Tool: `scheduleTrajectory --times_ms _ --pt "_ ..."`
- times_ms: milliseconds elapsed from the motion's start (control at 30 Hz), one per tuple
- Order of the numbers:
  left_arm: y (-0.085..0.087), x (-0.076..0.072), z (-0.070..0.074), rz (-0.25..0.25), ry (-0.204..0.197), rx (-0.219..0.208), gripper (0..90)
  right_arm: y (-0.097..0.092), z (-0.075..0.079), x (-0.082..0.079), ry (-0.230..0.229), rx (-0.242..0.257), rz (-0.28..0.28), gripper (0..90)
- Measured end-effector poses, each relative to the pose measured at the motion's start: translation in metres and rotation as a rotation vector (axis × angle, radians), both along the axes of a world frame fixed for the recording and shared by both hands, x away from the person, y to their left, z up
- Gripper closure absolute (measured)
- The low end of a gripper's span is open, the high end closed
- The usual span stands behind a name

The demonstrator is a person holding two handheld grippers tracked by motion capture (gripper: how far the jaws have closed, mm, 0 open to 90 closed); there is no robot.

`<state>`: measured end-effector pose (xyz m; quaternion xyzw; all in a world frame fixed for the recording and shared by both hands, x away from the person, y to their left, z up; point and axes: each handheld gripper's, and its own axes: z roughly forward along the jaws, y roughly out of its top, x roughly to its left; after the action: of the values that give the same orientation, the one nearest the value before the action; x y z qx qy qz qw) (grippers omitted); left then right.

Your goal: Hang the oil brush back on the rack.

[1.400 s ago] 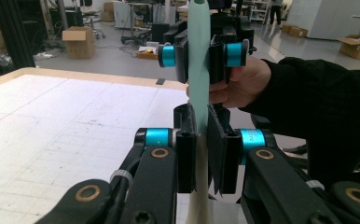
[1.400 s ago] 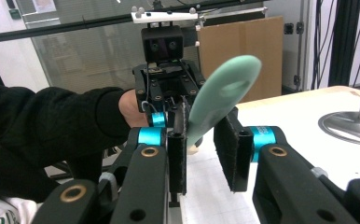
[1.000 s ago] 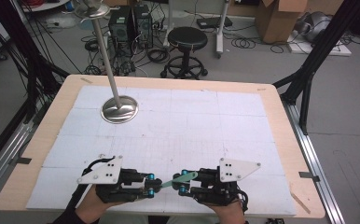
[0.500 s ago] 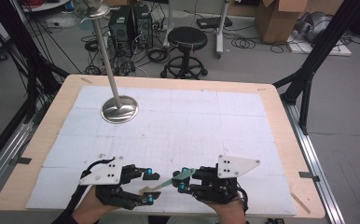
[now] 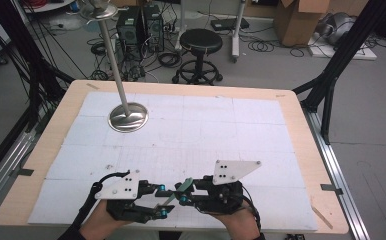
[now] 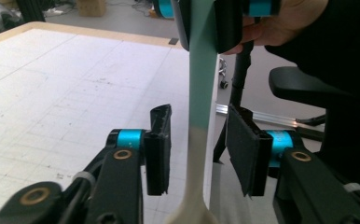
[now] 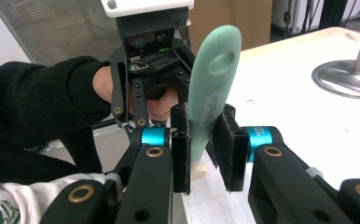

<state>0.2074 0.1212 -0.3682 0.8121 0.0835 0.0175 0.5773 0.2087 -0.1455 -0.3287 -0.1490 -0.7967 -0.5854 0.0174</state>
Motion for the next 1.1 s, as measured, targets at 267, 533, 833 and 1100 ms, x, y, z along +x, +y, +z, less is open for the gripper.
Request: scheduleTrajectory --times_ms 267,533,833,1100 --pt "-0.002 -0.001 -0.002 -0.014 -0.018 0.011 80.1 0.001 -0.003 0.000 0.026 0.006 -0.003 76.9" --pt "-0.001 0.000 -0.002 -0.047 0.011 -0.038 81.2 0.001 -0.005 0.000 0.026 0.050 0.021 67.2" --pt "0.004 0.000 0.000 -0.128 0.060 -0.155 81.2 -0.009 -0.014 0.003 -0.071 0.245 0.071 34.5" --pt "0.005 0.000 0.000 -0.204 0.085 -0.208 81.1 -0.006 -0.018 0.007 -0.081 0.354 0.188 44.4"
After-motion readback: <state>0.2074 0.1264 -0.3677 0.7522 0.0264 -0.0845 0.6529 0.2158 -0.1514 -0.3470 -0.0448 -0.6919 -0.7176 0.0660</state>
